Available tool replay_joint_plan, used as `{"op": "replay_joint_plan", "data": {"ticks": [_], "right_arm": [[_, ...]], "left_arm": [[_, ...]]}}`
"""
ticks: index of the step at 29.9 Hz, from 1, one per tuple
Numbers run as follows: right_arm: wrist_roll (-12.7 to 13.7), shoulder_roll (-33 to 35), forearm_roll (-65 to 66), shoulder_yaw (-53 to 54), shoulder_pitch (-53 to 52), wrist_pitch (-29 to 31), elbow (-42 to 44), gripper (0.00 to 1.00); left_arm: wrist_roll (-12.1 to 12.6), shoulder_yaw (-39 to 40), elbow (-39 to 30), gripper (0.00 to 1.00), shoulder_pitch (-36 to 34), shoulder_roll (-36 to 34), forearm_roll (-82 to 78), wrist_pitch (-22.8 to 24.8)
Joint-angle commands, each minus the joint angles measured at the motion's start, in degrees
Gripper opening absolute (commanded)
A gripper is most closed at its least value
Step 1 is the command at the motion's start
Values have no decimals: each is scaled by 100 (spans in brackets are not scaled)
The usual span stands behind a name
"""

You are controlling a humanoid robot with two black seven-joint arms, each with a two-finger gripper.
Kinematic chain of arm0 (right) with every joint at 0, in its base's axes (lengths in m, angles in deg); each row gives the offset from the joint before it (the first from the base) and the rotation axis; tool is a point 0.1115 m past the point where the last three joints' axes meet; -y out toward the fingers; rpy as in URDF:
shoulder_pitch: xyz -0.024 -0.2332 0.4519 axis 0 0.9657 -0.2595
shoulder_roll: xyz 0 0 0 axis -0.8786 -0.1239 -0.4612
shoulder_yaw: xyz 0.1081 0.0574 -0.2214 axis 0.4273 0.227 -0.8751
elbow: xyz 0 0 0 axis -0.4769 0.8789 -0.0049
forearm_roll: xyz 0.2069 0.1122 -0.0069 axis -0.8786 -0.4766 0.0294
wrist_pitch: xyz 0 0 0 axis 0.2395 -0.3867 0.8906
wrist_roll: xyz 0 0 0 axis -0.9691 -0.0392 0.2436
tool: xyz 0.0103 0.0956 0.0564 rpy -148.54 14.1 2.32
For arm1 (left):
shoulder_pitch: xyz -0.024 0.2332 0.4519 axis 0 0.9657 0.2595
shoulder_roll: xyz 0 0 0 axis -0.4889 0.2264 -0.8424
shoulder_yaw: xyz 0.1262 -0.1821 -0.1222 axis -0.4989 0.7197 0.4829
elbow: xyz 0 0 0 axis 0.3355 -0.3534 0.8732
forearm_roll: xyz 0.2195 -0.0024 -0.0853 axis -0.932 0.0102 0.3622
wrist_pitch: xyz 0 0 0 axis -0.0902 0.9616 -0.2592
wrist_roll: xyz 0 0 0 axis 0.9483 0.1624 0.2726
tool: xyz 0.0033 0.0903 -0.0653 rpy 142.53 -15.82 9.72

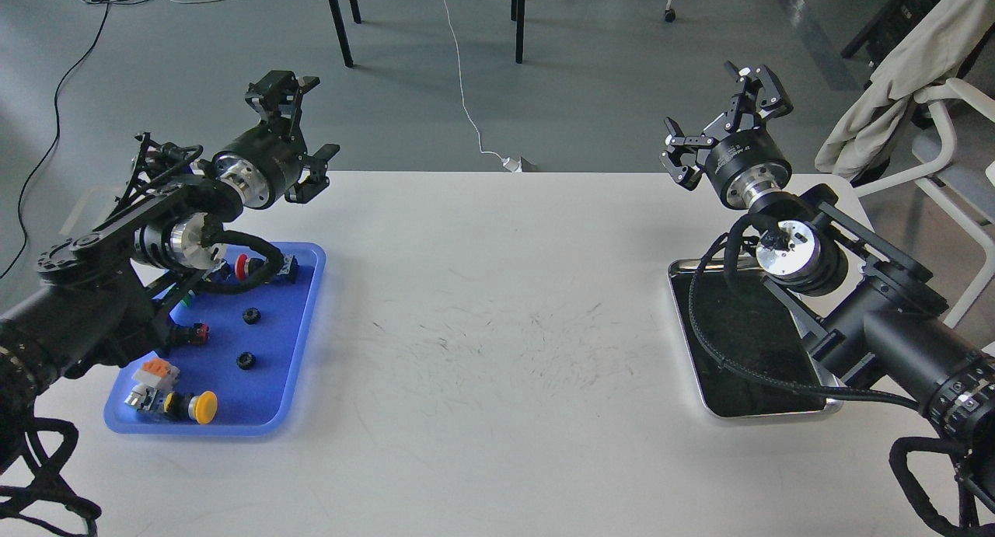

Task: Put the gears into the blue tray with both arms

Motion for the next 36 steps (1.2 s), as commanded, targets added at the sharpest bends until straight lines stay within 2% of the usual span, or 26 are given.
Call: {"op": "replay_joint_plan", "data": {"ticks": [1, 15, 19, 25, 28, 36], "right_arm": [[-2, -22, -1, 24, -34, -5, 82, 99], [-20, -74, -1, 208, -52, 30, 100, 99], [-20, 13, -18, 366, -35, 56, -22, 99], [24, 769, -71, 428, 193, 117, -312, 99], [68, 1181, -176, 481, 483, 538, -619, 99], [77, 1657, -264, 428, 1055, 593, -1034, 99]], "left_arm": [[1, 4, 146, 99, -55, 100, 0, -19], [-8, 4, 691, 99, -414, 82, 71, 130], [9, -14, 779, 99, -512, 56, 62, -71], [10, -14, 788, 99, -529, -84, 97, 148], [10, -5, 788, 98, -521, -163, 97, 192], [80, -13, 744, 99, -538, -321, 141, 288]]}}
